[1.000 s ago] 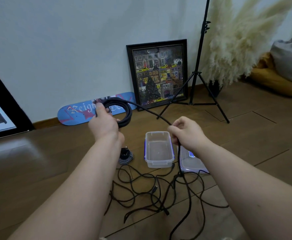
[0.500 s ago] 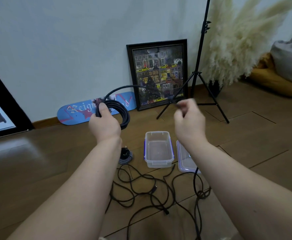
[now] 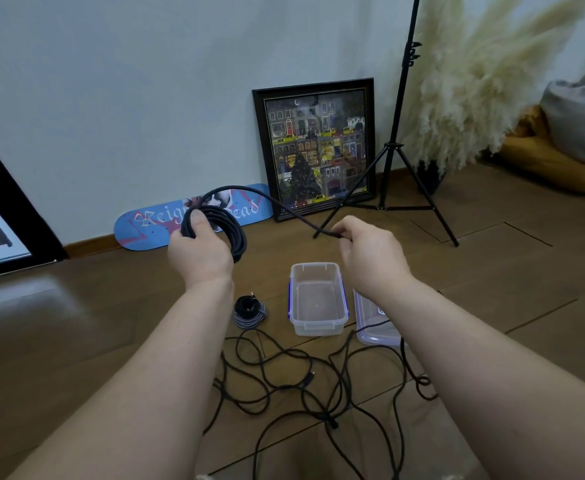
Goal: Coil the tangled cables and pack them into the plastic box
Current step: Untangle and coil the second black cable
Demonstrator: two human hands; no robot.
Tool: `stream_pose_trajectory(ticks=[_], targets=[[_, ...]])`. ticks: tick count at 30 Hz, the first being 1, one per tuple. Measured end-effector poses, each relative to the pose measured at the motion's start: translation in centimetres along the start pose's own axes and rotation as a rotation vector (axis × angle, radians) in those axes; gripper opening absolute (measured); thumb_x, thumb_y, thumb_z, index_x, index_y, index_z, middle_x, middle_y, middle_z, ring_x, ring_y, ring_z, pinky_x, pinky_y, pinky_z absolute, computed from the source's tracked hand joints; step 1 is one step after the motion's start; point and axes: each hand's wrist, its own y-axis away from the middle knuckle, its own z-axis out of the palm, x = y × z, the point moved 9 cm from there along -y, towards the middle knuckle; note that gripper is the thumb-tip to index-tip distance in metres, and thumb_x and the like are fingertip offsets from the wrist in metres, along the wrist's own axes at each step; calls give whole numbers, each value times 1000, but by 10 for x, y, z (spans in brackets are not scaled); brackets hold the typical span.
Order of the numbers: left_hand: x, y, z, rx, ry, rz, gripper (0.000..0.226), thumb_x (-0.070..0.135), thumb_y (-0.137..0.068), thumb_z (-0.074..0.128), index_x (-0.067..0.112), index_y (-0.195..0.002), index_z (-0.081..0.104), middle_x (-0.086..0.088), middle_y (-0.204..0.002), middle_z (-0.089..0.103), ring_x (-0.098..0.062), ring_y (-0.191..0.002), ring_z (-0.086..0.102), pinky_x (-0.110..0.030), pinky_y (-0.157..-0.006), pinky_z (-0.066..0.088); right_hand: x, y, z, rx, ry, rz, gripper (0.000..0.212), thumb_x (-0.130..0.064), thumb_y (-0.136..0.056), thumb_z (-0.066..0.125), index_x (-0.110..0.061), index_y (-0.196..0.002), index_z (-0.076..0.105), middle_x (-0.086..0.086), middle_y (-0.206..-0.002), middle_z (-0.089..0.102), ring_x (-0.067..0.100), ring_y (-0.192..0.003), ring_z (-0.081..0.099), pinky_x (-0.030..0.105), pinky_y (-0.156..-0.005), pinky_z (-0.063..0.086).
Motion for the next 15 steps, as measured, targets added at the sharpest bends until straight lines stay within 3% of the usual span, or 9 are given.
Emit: stream_pose_trajectory(ticks=[3, 6, 9, 12, 15], targets=[[3, 1, 1, -19, -68, 62, 34, 38, -103, 42, 6, -94, 49, 5, -75, 46, -6, -63, 43, -13, -46, 32, -11, 5, 11, -141, 287, -84, 39, -9, -96, 44, -30, -125, 58, 4, -110, 65, 28, -94, 60, 34, -72, 52], [9, 6, 10, -99, -182, 196, 30, 37, -102, 44, 8, -93, 49, 3, -77, 48, -15, -69, 45, -28, -59, 31, -35, 22, 31, -354, 309, -272, 26, -15, -90, 50, -21, -110, 65, 2, -99, 66, 24, -92, 61, 34, -74, 53], [15, 16, 23, -213, -296, 306, 27, 35, -101, 46, 11, -90, 49, 6, -75, 48, -9, -66, 43, -26, -54, 30, -58, 32, 29, -473, -48, -335, 13, -16, -85, 60, -13, -94, 69, -7, -83, 63, 11, -79, 59, 25, -71, 52], [17, 29, 38, -353, -303, 372, 24, 32, -99, 51, 9, -92, 55, 6, -76, 53, -12, -68, 46, -23, -57, 33, -59, 25, 15, -430, -526, -221, 13, -4, -84, 61, -13, -80, 69, -13, -60, 59, -5, -52, 50, 8, -50, 37], [16, 43, 54, -527, -180, 339, 20, 30, -96, 56, 12, -88, 60, -1, -79, 61, -24, -76, 55, -35, -68, 44, -52, 19, 10, -348, -770, -174, 14, 3, -87, 61, -8, -85, 71, -13, -59, 59, -8, -48, 50, 7, -49, 36]])
